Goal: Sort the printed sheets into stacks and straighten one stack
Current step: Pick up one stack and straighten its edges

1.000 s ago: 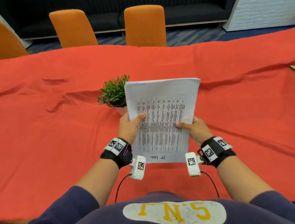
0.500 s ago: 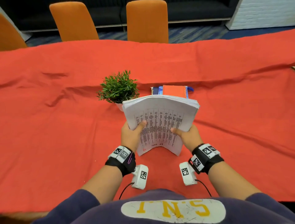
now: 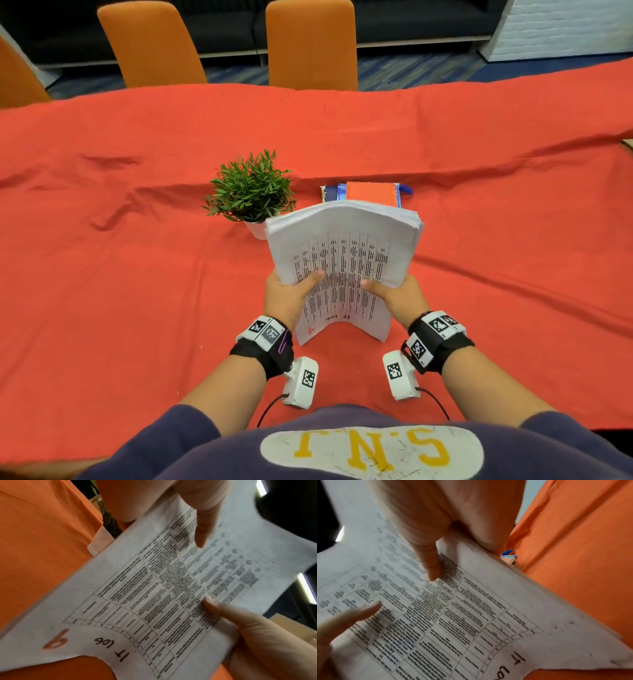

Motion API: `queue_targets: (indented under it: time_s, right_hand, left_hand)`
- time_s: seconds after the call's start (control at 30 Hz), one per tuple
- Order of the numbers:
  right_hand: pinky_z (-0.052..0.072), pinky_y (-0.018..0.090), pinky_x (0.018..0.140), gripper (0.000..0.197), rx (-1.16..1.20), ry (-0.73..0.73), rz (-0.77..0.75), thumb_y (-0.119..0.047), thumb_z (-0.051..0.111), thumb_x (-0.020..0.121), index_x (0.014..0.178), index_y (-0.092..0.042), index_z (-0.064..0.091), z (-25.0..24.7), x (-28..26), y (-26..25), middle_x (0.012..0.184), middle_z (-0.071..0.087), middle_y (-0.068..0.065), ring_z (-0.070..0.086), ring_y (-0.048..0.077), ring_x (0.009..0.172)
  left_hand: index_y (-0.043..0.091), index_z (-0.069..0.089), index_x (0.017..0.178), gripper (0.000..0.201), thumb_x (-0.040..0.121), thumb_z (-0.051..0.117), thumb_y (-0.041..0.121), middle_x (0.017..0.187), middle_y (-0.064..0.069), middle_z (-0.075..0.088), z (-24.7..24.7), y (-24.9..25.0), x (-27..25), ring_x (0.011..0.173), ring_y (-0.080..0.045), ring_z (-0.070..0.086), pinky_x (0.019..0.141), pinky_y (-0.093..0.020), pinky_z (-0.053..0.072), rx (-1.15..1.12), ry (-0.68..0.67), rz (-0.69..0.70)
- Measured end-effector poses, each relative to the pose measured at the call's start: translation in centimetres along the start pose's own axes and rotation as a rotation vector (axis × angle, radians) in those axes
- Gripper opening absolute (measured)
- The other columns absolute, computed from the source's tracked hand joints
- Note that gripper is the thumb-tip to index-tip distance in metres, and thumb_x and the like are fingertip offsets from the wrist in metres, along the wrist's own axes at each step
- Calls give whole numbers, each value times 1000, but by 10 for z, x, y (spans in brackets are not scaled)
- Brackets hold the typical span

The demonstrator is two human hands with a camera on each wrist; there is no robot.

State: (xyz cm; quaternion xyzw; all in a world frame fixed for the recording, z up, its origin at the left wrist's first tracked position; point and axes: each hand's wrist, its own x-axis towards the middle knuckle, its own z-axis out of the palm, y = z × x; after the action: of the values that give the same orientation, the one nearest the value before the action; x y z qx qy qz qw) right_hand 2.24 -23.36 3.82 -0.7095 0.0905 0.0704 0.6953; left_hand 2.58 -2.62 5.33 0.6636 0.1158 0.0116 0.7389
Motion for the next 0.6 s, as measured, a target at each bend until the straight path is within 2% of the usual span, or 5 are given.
queue_targets:
  time_s: [0.07,0.17,0.33,0.5,0.6]
  right_hand:
    - [52,10,76,25,16,27,-29,-11,74,81,100,-24,65,2,0,-2,96,69,-13,66,-11,81]
    - [50,6,71,28,30,40,-49,-8,76,79,101,-22,66,0,-1,-1,97,69,-12,66,-11,82]
    - [51,8,69,34,80,35,-38,0,77,74,97,-23,68,-3,-4,1,93,72,-15,68,-6,84]
    - [53,11,69,30,123,99,-43,-2,76,76,94,-24,67,4,-1,5,93,71,-11,68,-6,80]
    - [52,12,71,28,121,111,-43,-5,76,77,93,-26,67,5,0,5,90,71,-14,68,-6,80]
  left_hand:
    - [12,68,105,34,74,79,4,98,3,74,4,1,-1,89,-6,71,71,-17,54,-3,18,10]
    - [5,67,109,39,73,79,-1,100,-1,73,2,0,0,90,-8,71,71,-17,54,-27,25,22]
    - [0,60,117,53,68,81,-3,108,-12,72,-7,-2,5,101,-23,69,84,-34,56,-54,-6,12]
    - [5,70,104,34,73,78,-2,95,0,75,5,1,-1,89,-12,72,73,-21,55,-5,-25,32]
    - [5,70,103,33,73,78,-3,93,2,75,8,3,-3,86,-9,72,69,-18,55,-42,-3,19]
